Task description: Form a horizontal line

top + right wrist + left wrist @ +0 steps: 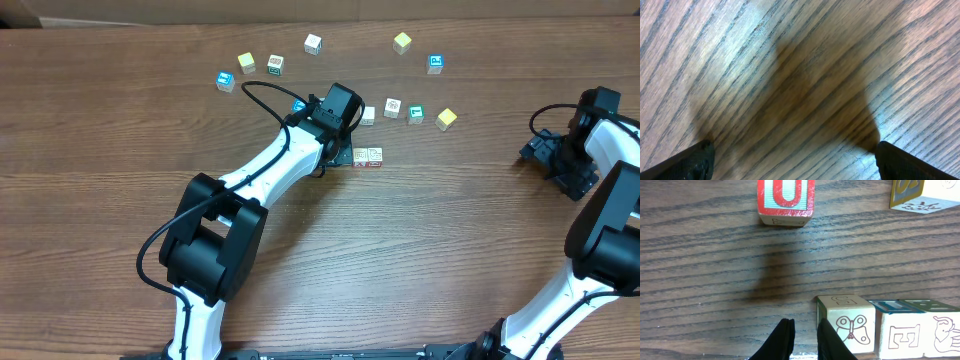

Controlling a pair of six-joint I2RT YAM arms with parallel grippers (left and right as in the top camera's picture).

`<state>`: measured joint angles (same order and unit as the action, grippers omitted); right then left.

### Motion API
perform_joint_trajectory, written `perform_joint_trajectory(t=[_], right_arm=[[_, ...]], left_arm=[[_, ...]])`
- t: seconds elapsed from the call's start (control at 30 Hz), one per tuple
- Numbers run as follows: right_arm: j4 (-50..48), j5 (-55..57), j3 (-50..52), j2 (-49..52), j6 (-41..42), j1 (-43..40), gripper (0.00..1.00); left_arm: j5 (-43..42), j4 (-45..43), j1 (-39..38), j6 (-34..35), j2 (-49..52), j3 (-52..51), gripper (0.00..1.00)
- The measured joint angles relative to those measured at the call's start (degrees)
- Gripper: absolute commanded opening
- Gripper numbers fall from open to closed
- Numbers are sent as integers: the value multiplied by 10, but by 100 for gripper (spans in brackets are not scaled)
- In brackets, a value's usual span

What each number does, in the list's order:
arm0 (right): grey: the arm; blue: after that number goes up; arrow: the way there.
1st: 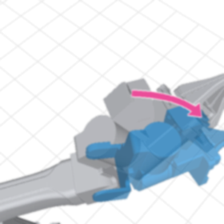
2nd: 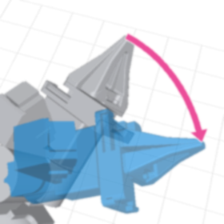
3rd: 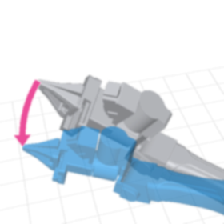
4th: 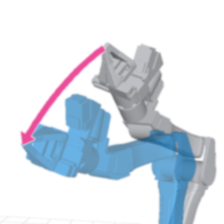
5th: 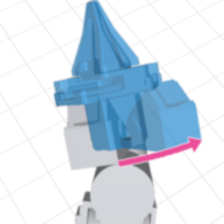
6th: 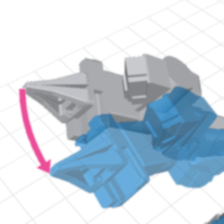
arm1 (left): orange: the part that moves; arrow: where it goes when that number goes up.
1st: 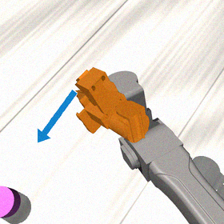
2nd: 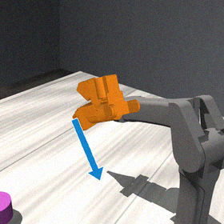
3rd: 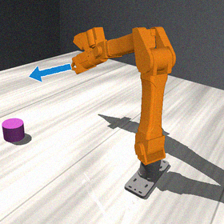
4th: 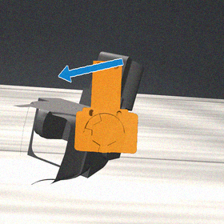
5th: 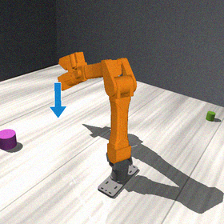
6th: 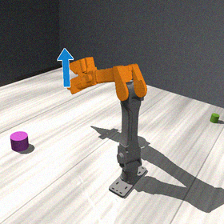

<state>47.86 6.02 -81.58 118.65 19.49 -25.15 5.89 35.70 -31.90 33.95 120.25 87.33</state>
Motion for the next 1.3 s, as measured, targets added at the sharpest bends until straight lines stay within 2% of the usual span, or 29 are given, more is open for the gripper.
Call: perform_joint_trajectory(t=[0.9,1.03,1.3], right_arm=[[0,0,0,0,0,0,100],[0,0,0,0,0,0,100],[0,0,0,0,0,0,100]], left_arm=[[0,-2,0,0,0,0,11],[0,-2,0,0,0,0,4],[0,-2,0,-1,0,0,4]])
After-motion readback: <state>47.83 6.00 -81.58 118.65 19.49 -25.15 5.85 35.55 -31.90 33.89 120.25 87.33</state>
